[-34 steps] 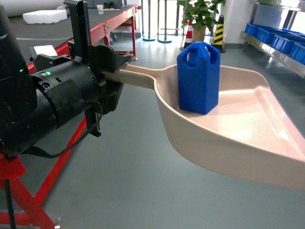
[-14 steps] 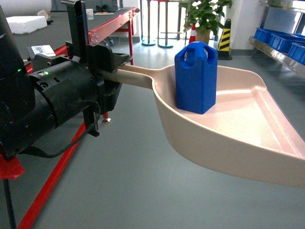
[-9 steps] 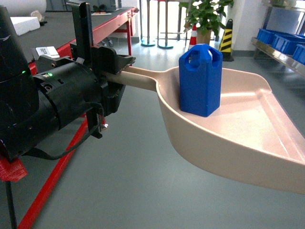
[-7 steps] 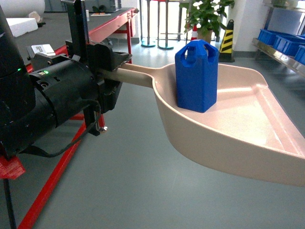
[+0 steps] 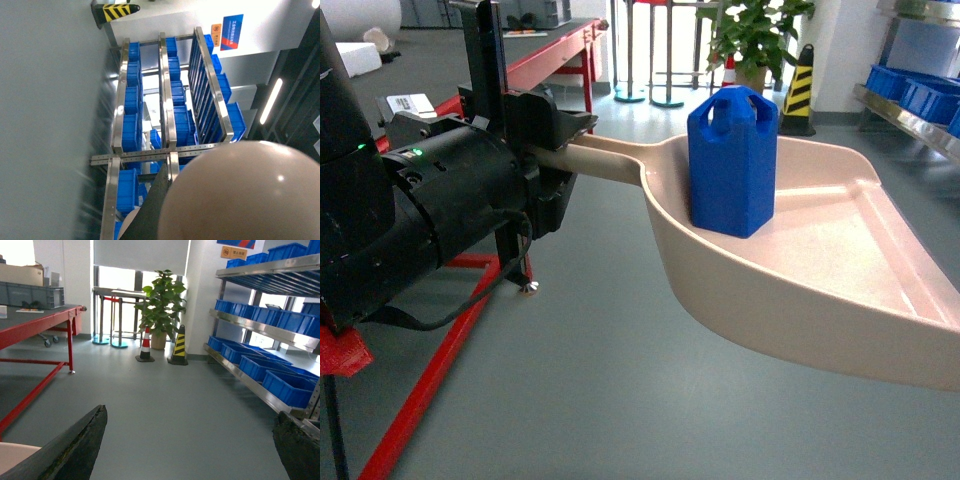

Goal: Place part in tray to right shelf

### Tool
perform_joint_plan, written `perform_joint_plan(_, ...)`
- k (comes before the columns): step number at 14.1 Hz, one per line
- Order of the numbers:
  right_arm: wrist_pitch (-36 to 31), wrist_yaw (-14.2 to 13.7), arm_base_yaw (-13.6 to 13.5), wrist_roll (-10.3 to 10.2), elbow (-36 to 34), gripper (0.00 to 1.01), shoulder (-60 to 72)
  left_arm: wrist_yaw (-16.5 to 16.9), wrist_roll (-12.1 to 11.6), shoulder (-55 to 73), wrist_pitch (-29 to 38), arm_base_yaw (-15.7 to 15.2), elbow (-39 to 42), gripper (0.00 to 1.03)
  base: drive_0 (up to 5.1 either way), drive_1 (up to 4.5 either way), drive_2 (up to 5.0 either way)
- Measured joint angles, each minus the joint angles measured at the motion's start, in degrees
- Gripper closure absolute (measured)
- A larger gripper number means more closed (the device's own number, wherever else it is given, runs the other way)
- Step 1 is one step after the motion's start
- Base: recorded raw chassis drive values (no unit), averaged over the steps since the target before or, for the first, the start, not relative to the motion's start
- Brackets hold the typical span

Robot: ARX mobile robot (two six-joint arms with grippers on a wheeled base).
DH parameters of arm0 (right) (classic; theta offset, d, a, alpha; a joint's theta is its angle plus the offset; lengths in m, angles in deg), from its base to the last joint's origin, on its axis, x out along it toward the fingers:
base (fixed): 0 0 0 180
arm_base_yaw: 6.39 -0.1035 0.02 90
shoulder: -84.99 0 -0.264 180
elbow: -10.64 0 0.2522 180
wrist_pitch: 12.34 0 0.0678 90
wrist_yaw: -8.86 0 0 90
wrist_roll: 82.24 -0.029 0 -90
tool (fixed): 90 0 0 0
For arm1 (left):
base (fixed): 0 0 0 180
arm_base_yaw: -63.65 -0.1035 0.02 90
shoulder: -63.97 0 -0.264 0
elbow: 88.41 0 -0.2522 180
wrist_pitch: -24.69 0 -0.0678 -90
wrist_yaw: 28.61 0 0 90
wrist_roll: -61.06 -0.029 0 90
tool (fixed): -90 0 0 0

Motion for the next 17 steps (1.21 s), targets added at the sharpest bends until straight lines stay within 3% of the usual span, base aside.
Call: perform_joint_plan(17, -0.07, 0.02, -0.02, 0.00, 0.11, 0.03, -0.04, -0.07, 0.00, -0.02, 0.07, 0.00, 0.00, 0.90, 0.0, 4.13, -4.2)
